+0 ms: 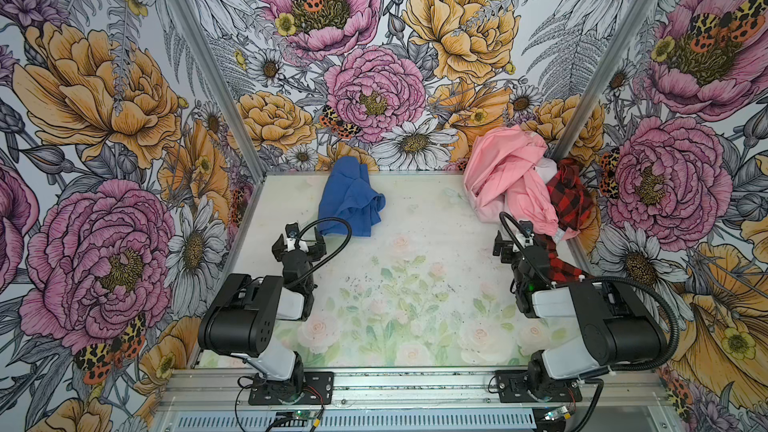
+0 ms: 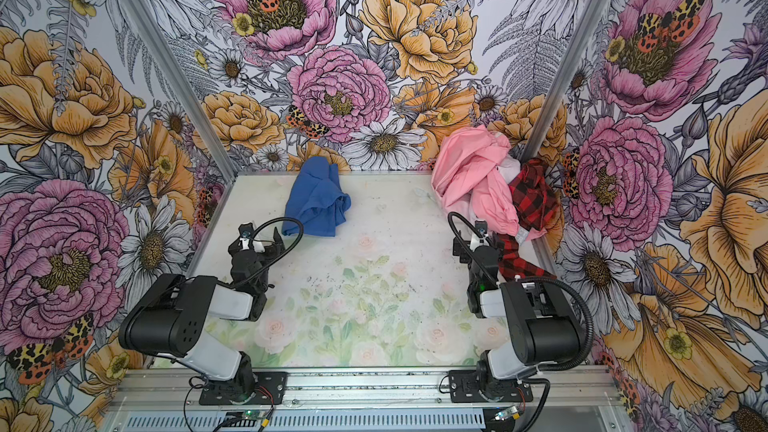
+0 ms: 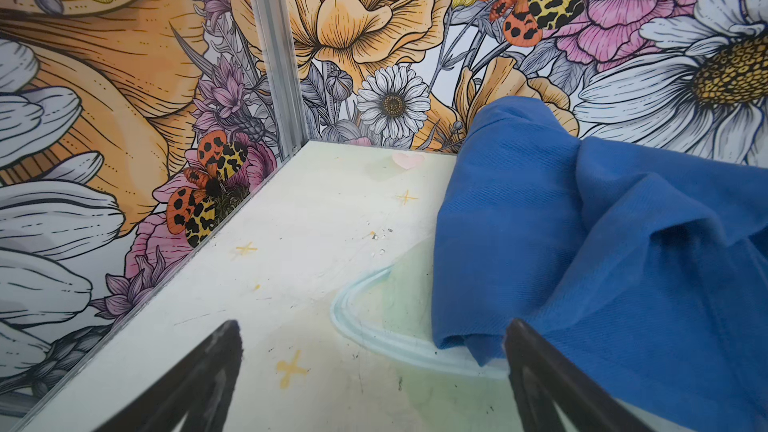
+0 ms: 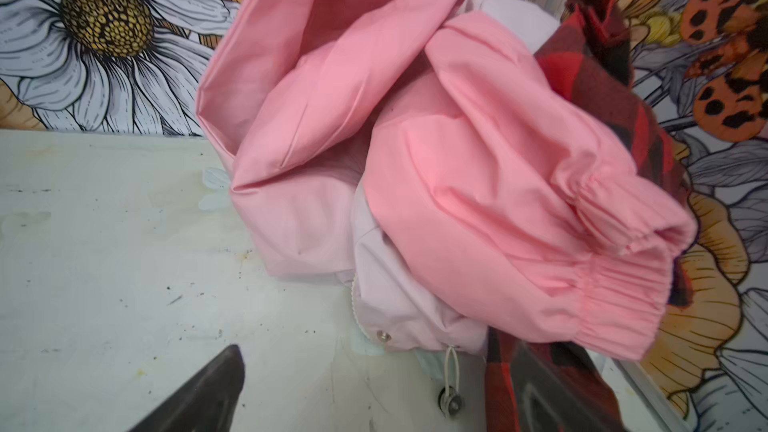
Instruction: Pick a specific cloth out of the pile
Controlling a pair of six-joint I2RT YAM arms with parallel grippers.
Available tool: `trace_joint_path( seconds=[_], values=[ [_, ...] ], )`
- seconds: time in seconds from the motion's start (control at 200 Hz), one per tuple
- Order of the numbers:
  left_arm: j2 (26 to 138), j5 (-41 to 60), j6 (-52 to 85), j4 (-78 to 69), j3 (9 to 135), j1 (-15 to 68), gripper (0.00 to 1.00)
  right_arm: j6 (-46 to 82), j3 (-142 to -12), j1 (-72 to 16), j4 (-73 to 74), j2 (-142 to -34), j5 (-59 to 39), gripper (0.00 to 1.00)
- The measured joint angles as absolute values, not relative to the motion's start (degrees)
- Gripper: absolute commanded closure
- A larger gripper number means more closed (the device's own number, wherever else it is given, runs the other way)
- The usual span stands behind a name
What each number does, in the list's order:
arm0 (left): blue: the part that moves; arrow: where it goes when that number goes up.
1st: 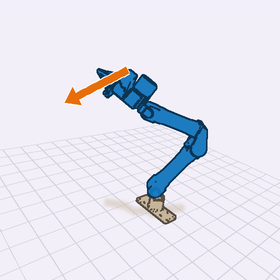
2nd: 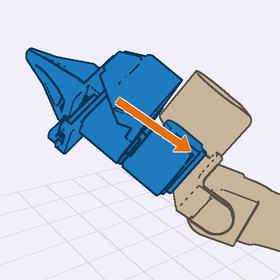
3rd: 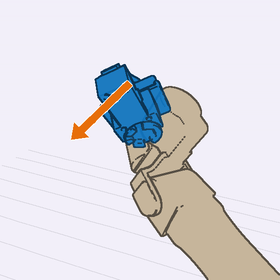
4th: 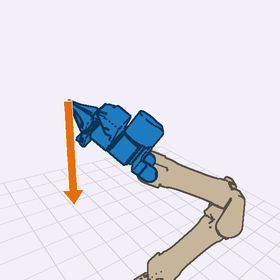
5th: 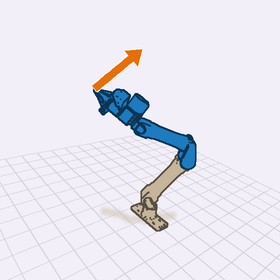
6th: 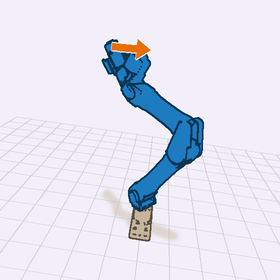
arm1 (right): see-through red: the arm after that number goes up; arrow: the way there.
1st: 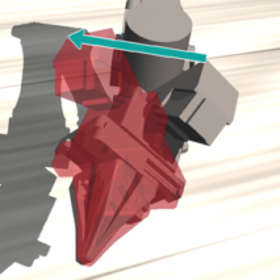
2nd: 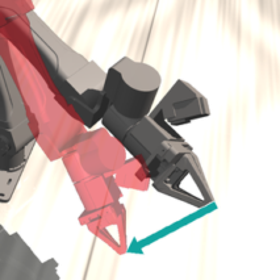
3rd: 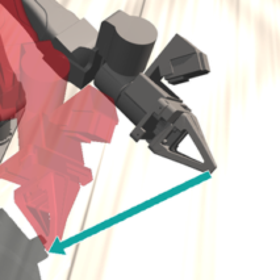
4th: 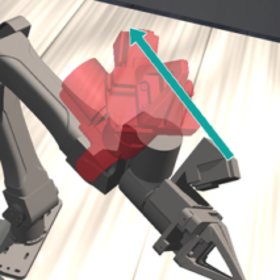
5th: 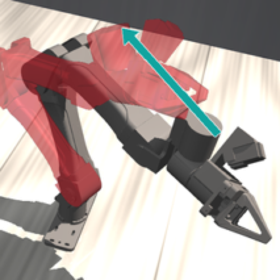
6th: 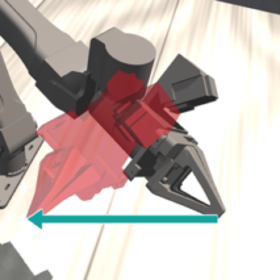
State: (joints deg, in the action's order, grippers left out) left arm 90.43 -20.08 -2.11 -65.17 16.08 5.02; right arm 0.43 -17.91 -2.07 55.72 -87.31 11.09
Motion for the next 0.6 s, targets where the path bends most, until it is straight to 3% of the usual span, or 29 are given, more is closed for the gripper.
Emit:
trace_joint_path(
  seconds=[0.6],
  values=[
    [90.43, -20.08, -2.11, -61.01, 17.91, 5.02, 0.01, 1.41, -13.47, -1.54, 62.85, -87.90, 7.64, 0.01]
  ],
)
